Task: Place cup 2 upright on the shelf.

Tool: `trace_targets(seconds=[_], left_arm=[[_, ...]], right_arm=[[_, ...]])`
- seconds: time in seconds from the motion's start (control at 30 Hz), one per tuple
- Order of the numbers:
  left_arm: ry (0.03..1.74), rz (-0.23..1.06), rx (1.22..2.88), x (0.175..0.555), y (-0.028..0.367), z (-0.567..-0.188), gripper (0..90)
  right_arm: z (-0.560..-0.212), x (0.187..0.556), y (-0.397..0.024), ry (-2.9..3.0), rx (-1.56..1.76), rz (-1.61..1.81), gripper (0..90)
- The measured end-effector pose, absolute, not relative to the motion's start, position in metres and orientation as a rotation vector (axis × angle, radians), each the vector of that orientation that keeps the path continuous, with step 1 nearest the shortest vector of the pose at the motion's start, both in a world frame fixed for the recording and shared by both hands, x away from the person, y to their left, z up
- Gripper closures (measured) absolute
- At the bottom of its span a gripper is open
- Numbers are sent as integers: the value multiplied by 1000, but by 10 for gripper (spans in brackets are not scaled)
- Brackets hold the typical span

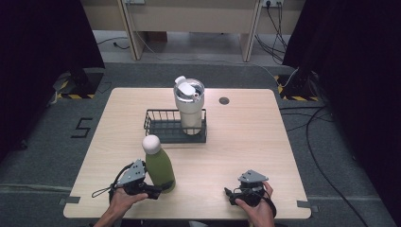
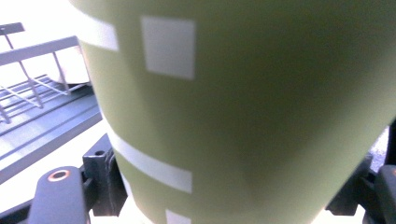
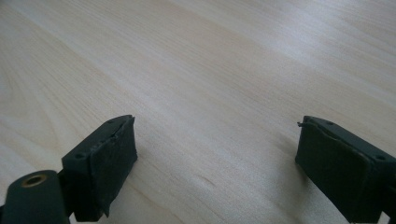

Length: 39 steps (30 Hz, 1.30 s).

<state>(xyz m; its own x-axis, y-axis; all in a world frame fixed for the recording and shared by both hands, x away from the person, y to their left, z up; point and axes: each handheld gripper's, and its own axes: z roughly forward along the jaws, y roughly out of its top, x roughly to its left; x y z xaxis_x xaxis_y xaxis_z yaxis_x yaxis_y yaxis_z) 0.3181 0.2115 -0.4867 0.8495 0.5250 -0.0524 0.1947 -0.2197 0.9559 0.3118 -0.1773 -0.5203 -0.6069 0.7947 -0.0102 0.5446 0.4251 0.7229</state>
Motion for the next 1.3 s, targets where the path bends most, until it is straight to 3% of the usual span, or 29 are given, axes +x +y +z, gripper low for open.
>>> trace_targets(seconds=[1.3], left_arm=[[650, 404, 1792, 360, 231, -453, 204]], right_arm=[[-520, 313, -176, 2341, 1139, 993, 119]])
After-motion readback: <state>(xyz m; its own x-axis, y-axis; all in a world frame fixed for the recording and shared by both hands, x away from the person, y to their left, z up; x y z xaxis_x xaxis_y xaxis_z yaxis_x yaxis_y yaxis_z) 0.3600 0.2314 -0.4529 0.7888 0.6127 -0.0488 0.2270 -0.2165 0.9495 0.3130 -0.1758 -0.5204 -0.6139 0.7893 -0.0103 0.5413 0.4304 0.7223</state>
